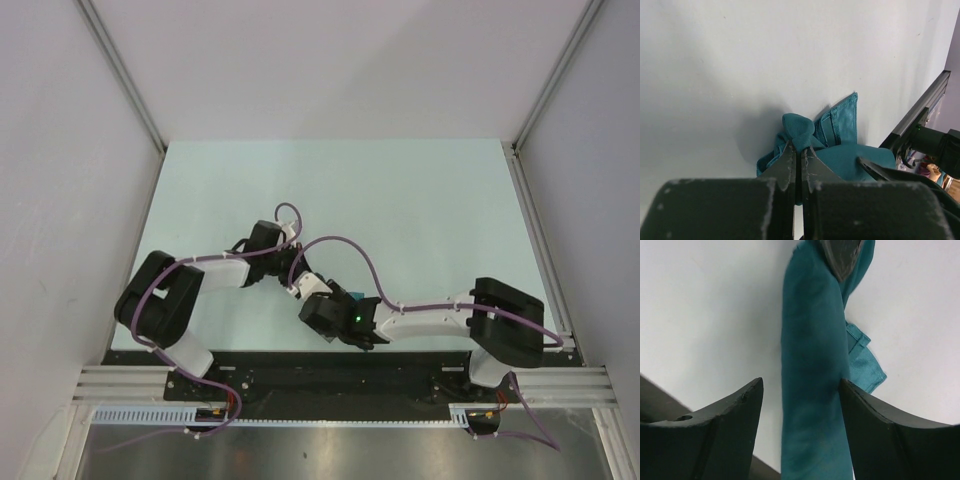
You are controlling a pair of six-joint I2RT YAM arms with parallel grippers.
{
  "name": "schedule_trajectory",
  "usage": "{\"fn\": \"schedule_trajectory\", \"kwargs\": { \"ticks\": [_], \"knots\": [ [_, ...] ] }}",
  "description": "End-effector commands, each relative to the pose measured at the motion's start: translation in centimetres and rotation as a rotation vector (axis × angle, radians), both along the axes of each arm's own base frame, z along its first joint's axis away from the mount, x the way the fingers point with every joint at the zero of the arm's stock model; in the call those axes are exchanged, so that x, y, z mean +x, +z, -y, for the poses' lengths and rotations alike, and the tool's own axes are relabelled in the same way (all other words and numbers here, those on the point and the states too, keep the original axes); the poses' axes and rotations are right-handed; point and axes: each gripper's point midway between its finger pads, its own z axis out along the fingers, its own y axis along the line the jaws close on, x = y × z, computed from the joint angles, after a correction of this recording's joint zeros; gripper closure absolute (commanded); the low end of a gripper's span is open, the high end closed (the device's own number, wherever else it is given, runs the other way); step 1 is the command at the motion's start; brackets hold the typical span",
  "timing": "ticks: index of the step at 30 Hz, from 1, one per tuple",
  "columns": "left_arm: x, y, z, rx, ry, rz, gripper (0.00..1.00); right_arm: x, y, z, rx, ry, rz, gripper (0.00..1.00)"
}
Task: Fold the napkin, place the utensils inside, and roll it up
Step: Roll the napkin with the utensil
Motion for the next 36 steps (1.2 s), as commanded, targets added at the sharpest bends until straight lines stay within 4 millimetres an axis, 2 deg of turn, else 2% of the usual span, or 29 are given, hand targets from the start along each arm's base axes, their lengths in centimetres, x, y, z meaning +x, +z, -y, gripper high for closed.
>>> {"fn": "schedule_trajectory", "kwargs": {
  "ticks": [1,6,8,12,14,16,17,18,20,21,22,24,25,26,28,29,30,36],
  "knots": [
    [0.6,0.6,0.5,0.002,-0.018,0.023,1.00,1.7,0.5,0.0,-0.055,-0.038,0.109,0.34],
    [0.6,0.9,0.8,-0.014,-0.033,0.027,1.00,1.6,-0.6,-0.1,-0.065,-0.020,0.086,0.38],
    [0.8,1.3,1.1,-0.031,-0.040,0.038,0.96,1.8,-1.5,0.3,-0.071,-0.029,0.064,0.40],
    [1.1,2.1,1.3,-0.045,-0.043,0.052,0.68,1.9,-2.7,0.9,-0.038,-0.037,-0.015,0.42],
    [1.7,2.6,1.2,-0.040,-0.028,0.074,0.59,1.9,-3.4,1.5,-0.031,-0.042,-0.046,0.44],
    [2.1,3.4,1.1,-0.052,-0.018,0.095,0.46,1.9,-3.9,1.9,0.002,-0.054,-0.104,0.45],
    [2.5,4.0,1.0,-0.065,-0.003,0.108,0.36,1.9,-4.4,2.1,0.062,-0.070,-0.177,0.48],
    [2.6,4.1,0.8,-0.063,0.003,0.111,0.33,1.1,-5.0,2.4,0.084,-0.056,-0.234,0.49],
    [2.9,4.1,0.0,-0.048,0.024,0.119,0.31,1.8,-4.4,2.5,0.171,-0.088,-0.281,0.53],
    [3.1,4.3,-0.2,-0.047,0.033,0.127,0.30,0.9,-4.9,2.8,0.193,-0.073,-0.342,0.54],
    [3.3,4.1,-0.8,-0.044,0.052,0.124,0.30,1.8,-4.4,3.2,0.243,-0.106,-0.361,0.54],
    [3.3,3.8,-1.4,-0.041,0.072,0.119,0.28,1.4,-4.2,2.9,0.311,-0.083,-0.437,0.56],
    [3.2,3.6,-2.0,-0.040,0.088,0.114,0.27,1.5,-4.6,3.8,0.321,-0.104,-0.470,0.57],
    [3.3,3.7,-2.1,-0.047,0.088,0.125,0.26,2.0,-4.2,3.4,0.365,-0.096,-0.472,0.57],
    [3.0,3.7,-2.1,-0.057,0.082,0.135,0.25,1.4,-4.3,3.4,0.401,-0.073,-0.538,0.58],
    [3.0,4.0,-1.8,-0.074,0.073,0.149,0.24,2.1,-4.4,3.6,0.424,-0.088,-0.552,0.58],
    [2.6,4.2,-1.5,-0.096,0.059,0.144,0.23,1.5,-4.4,3.4,0.448,-0.062,-0.597,0.58],
    [1.1,3.4,0.3,-0.121,-0.009,0.133,0.23,2.1,-4.8,3.2,0.526,-0.053,-0.690,0.59]
  ]
}}
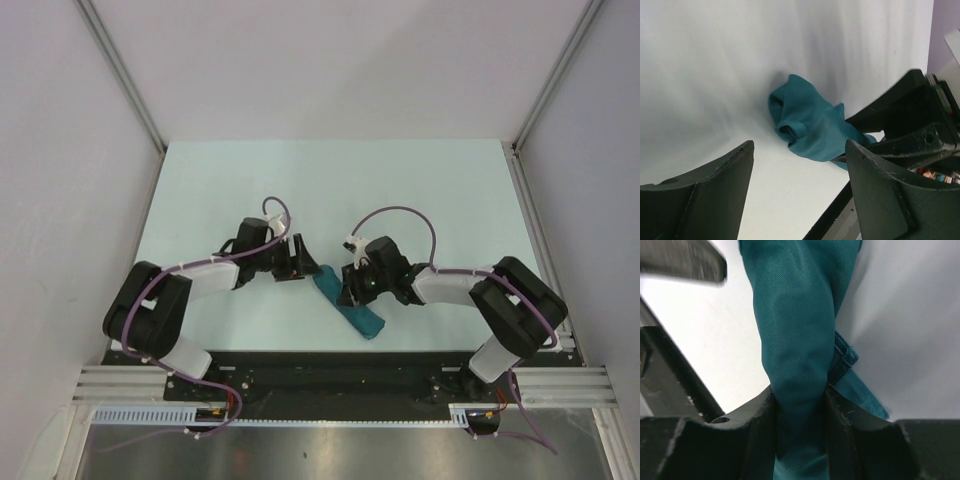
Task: Fold the napkin, place the utensils inside, and roll it up
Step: Roll the napkin with the utensil
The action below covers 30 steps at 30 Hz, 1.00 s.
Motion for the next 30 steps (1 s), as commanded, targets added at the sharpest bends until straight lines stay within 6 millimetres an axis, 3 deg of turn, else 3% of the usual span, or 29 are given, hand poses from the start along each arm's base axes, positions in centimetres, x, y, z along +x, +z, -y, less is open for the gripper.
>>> {"fn": "schedule_trajectory", "kwargs": {
  "ticks": [1,7,10,15,18,19,21,22,25,26,27,28,29,30],
  "knots": [
    [-0.5,1.2,2.1,-0.068,-0.062,0.052,0.23,-2.2,-2.0,0.1,0.036,0.062,-0.138,0.59],
    [-0.4,0.6,3.5,-0.089,-0.072,0.028,0.25,-2.1,-3.0,0.3,0.084,0.067,-0.212,0.60],
    [-0.7,-0.2,3.9,-0.083,-0.083,0.001,0.32,-1.7,-2.9,0.3,0.099,0.061,-0.219,0.59],
    [-1.0,-1.0,4.5,-0.079,-0.093,-0.029,0.57,-1.3,-2.7,0.6,0.098,0.064,-0.222,0.59],
    [-0.9,-1.2,4.8,-0.084,-0.096,-0.051,0.78,-0.9,-2.1,0.6,0.085,0.074,-0.208,0.55],
    [-1.0,-1.5,4.8,-0.081,-0.097,-0.064,0.86,-0.6,-1.2,0.6,0.078,0.076,-0.189,0.48],
    [-0.8,-1.5,4.9,-0.075,-0.099,-0.072,0.92,-0.7,-0.6,1.1,0.042,0.077,-0.189,0.40],
    [-0.8,-1.7,4.9,-0.069,-0.098,-0.078,0.96,0.3,0.8,1.1,0.033,0.074,-0.137,0.34],
    [-0.6,-1.7,5.0,-0.061,-0.103,-0.086,0.98,1.2,2.2,2.1,-0.040,0.033,-0.092,0.27],
    [-0.5,-1.7,5.0,-0.059,-0.106,-0.087,0.98,1.9,4.1,1.8,-0.038,0.029,-0.035,0.25],
    [-0.5,-1.5,5.1,-0.060,-0.111,-0.087,0.98,1.7,4.4,2.1,-0.074,0.023,-0.027,0.23],
    [-0.5,-1.5,5.1,-0.058,-0.113,-0.087,0.98,2.7,4.8,2.6,-0.127,-0.024,0.035,0.22],
    [-0.5,-1.5,5.1,-0.055,-0.114,-0.086,0.99,2.4,6.3,1.7,-0.140,-0.008,0.097,0.21],
    [-0.5,-1.5,5.1,-0.050,-0.114,-0.090,0.99,2.2,6.5,1.7,-0.179,-0.014,0.131,0.21]
  ]
}}
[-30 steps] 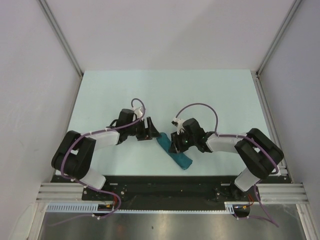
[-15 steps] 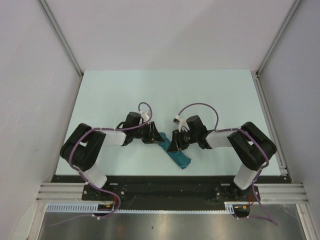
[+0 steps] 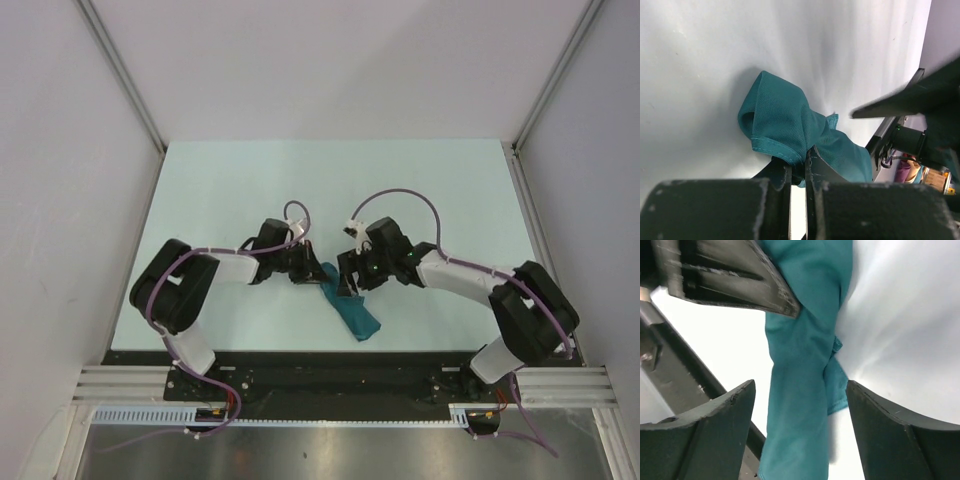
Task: Fold the napkin, place the utensils inside, and roll it up
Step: Roll the napkin with the utensil
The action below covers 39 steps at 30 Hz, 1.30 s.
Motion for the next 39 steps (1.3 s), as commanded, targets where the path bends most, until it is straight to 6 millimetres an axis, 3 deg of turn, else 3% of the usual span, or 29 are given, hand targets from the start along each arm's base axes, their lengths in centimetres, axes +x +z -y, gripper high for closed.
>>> {"fn": "schedule_trajectory", "kwargs": {
  "ticks": [1,3,5,6,11,18,25,29,33,35,36,39],
  "knots": [
    [0.4,0.8,0.7,-0.003,-0.031,0.022,0.99,1.7,3.8,1.1,-0.220,-0.083,0.274,0.21],
    [0.4,0.7,0.6,0.003,-0.032,0.019,0.99,0.6,4.5,-0.2,-0.277,-0.066,0.357,0.21],
    [0.4,0.6,0.6,0.006,-0.033,0.018,0.99,0.9,4.6,-0.2,-0.361,-0.111,0.448,0.21],
    [0.4,0.6,0.6,0.007,-0.034,0.015,0.99,-0.1,4.3,-1.1,-0.386,-0.084,0.478,0.21],
    [0.4,0.7,0.6,0.008,-0.034,0.012,0.99,-0.2,2.9,-1.5,-0.548,-0.106,0.623,0.24],
    [0.6,1.0,0.6,0.016,-0.034,0.021,0.99,-1.1,0.3,-2.8,-0.658,-0.031,0.693,0.31],
    [0.8,1.6,0.9,-0.002,-0.041,0.029,0.94,-0.8,-2.2,-1.5,-0.707,-0.025,0.650,0.41],
    [1.1,2.1,1.1,-0.010,-0.040,0.041,0.85,-0.6,-3.4,-0.8,-0.673,-0.033,0.583,0.43],
    [1.7,2.9,1.0,-0.009,-0.021,0.059,0.64,-1.1,-4.7,-0.2,-0.536,-0.034,0.415,0.45],
    [2.4,3.2,0.5,-0.003,0.006,0.068,0.57,-1.0,-4.7,-0.3,-0.459,-0.051,0.349,0.45],
    [2.6,3.3,0.3,-0.003,0.016,0.068,0.49,-1.4,-4.9,-0.4,-0.422,-0.042,0.304,0.45],
    [3.6,3.7,-1.1,0.000,0.068,0.076,0.40,-0.6,-4.9,1.2,-0.416,-0.104,0.278,0.45]
  ]
}}
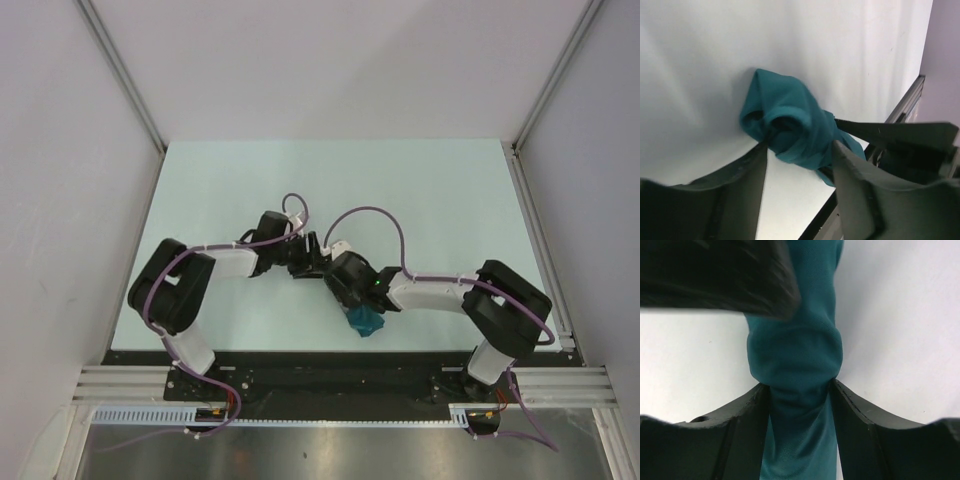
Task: Fold the napkin, place the utensils inside, and roll it up
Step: Roll the napkin with the utensil
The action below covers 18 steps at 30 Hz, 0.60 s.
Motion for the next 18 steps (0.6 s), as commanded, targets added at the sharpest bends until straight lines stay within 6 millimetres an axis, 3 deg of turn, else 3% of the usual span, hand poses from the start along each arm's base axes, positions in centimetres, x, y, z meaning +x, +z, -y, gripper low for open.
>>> {"fn": "schedule_trajectory", "kwargs": {
  "ticks": [1,6,13,18],
  "knots": [
    [2.8,2.9,-1.7,-0.024,0.083,0.080,0.38,-0.7,-1.3,1.4,0.048,-0.048,-0.106,0.45],
    [4.1,3.6,-4.5,0.012,0.187,0.104,0.26,0.3,-1.6,3.4,-0.033,-0.148,-0.084,0.42],
    [5.5,7.9,-7.9,0.012,0.310,0.204,0.19,0.7,-2.5,4.3,-0.067,-0.199,-0.087,0.36],
    [5.3,10.5,-9.6,-0.003,0.349,0.243,0.17,0.4,-3.0,3.8,-0.056,-0.174,-0.111,0.57]
  ]
}}
